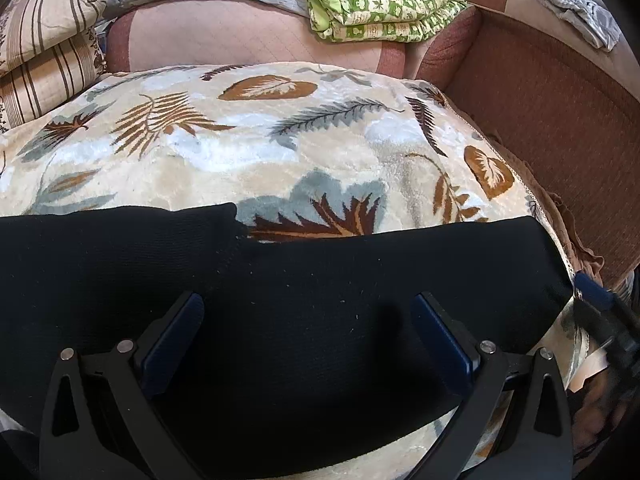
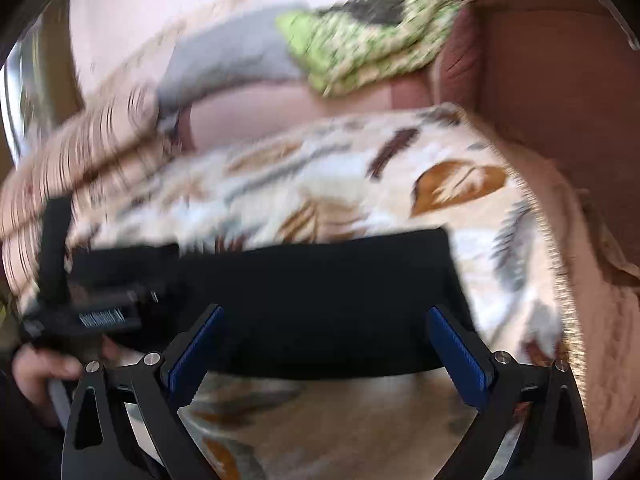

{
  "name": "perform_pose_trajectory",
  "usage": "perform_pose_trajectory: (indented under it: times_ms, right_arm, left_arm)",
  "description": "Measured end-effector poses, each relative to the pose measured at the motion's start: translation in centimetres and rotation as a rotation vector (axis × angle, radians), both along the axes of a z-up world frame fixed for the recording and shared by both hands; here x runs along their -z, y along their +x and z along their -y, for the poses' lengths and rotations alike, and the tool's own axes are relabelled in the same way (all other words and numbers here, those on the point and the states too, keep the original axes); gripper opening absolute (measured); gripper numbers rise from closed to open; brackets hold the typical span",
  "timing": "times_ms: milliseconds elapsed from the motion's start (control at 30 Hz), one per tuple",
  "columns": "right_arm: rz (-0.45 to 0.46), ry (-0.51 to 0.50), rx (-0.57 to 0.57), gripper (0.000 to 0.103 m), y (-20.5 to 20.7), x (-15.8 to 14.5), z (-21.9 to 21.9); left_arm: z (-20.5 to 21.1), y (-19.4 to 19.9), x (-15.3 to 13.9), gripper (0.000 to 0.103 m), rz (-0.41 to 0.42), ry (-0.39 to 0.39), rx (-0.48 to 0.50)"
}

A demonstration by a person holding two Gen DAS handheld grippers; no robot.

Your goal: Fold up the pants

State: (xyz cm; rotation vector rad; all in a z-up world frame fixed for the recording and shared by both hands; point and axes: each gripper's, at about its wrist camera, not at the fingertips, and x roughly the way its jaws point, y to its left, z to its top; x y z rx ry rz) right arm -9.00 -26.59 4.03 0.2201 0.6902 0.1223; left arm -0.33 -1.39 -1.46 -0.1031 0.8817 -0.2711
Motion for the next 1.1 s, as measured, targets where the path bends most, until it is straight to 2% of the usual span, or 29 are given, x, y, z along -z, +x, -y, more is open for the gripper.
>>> perform_pose_trajectory:
  times_ms: [100,167,533,767,1100]
  right_arm:
    - [0.012,0.105,0.064,0.1,-1.0,-0.2,2.5]
    - [0.005,0.138,0.095,0.1,-1.2,0.0,3.6]
    - [0.011,0.127,0.16,0.101,-1.5,0.1,4.5]
    - [-0.013,0.23,0.226,0.1,-2.4,1.6,6.0]
    - [-0.082,0.271,0.138,0.098,-1.8,2.5,5.0]
  left_arm:
    - [0.0,-0.1,0.1,0.103,0.002,0.008,-0.001]
    - [0.1,-0.1,0.1,0.103,0.003,0.012,-0.002]
    - [0.2,-0.1,0.1,0.103,0.004,0.022,0.0]
    - [0.5,-0.2,0.2,0.103,0.011,0.044,-0.004]
    - [1.3,-0.3,0.5,0.103,0.032,0.13,-0.012]
